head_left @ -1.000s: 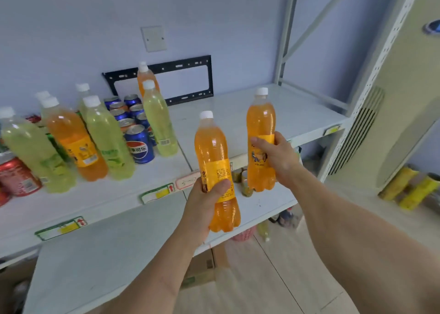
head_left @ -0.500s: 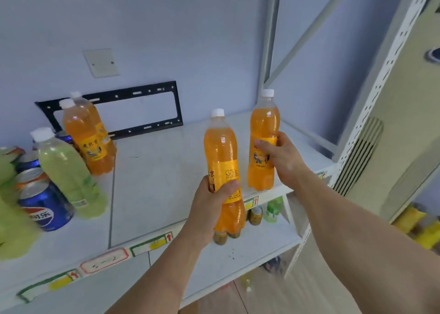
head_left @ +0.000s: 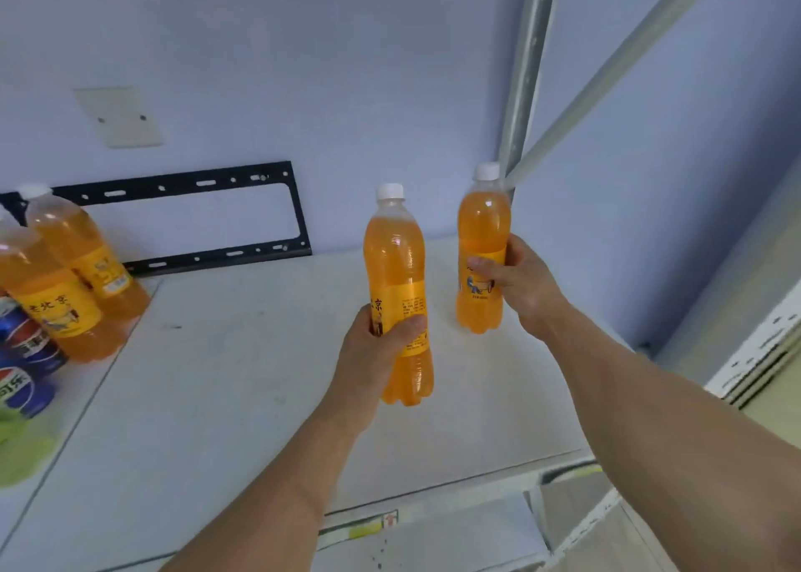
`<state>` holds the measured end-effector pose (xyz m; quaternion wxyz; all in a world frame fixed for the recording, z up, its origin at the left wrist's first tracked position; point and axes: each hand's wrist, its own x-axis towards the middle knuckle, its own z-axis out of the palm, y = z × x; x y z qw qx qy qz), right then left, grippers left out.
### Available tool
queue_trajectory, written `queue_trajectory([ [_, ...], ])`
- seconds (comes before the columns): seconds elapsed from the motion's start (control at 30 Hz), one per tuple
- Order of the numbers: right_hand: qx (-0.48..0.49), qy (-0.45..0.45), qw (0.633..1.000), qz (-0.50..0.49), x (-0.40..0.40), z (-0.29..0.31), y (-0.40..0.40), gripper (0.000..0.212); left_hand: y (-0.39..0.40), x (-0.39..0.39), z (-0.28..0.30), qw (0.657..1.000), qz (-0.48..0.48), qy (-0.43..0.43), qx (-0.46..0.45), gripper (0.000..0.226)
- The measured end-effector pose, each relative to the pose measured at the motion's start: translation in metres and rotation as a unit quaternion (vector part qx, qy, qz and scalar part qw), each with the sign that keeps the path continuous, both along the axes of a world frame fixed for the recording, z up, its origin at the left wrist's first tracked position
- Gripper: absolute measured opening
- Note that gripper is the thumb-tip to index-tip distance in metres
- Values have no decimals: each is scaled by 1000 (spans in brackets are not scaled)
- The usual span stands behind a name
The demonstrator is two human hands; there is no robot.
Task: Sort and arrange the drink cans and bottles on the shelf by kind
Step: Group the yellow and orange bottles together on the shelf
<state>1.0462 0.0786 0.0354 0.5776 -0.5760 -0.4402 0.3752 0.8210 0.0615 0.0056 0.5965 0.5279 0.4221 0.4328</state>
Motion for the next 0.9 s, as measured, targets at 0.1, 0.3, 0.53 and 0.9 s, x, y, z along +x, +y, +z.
queue_trajectory([
  [0.1, 4, 4, 1000, 25, 29, -6, 30, 49, 19, 25, -1, 1000, 23, 12, 1, 48],
  [0.3, 6, 23, 999, 49, 61, -17, 77, 53, 57, 54, -3, 998, 53, 40, 4, 58],
  [0.53, 4, 19, 999, 46, 78, -37, 95, 48, 92, 74, -13, 997, 62, 55, -7, 43],
  [0.9, -294, -474, 830, 7, 73, -55, 43, 41, 130, 112, -18, 990, 61, 119, 52, 60],
])
